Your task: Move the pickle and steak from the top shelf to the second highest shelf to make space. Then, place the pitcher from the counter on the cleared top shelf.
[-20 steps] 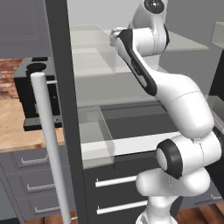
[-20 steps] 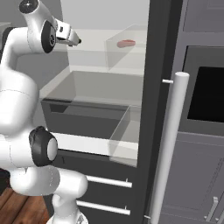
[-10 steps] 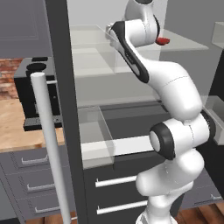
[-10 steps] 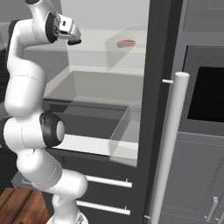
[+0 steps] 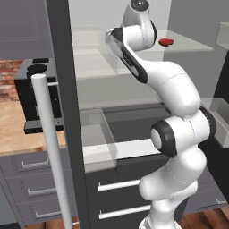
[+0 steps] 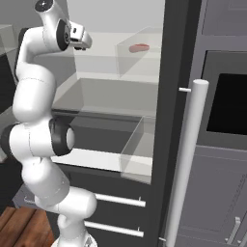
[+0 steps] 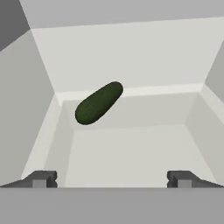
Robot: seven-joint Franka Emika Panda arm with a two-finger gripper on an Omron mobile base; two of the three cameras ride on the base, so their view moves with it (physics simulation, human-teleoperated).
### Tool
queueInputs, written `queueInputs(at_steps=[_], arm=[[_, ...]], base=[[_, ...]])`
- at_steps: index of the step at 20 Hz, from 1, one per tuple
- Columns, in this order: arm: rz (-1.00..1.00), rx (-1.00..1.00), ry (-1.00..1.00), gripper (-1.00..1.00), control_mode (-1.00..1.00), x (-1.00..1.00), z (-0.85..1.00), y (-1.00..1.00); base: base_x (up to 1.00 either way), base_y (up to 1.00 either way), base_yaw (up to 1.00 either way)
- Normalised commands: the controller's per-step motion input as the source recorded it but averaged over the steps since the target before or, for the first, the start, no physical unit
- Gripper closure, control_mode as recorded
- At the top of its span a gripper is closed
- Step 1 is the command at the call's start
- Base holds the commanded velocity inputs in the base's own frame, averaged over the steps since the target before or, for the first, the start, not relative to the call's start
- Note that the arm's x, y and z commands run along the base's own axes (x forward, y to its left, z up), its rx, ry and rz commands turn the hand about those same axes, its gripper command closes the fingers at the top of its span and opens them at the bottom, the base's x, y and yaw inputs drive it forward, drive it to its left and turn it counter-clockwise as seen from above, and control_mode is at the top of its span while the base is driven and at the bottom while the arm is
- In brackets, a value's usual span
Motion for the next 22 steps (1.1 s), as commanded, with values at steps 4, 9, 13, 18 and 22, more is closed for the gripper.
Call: queueInputs(at_steps=[4, 9, 13, 18, 22], arm=[[0.0, -0.01, -0.09, -1.0, -1.0, 0.4, -0.22, 0.16], [0.0, 0.0, -0.1, -1.0, -1.0, 0.42, -0.16, 0.13], [0.0, 0.0, -0.04, -1.0, -1.0, 0.48, -0.1, 0.04], [0.0, 0.0, 0.0, -1.0, -1.0, 0.53, -0.06, 0.0], [0.0, 0.0, 0.0, -1.0, -1.0, 0.51, -0.06, 0.03]], base=[[0.0, 0.0, 0.0], [0.0, 0.0, 0.0], [0.0, 0.0, 0.0], [0.0, 0.0, 0.0], [0.0, 0.0, 0.0]])
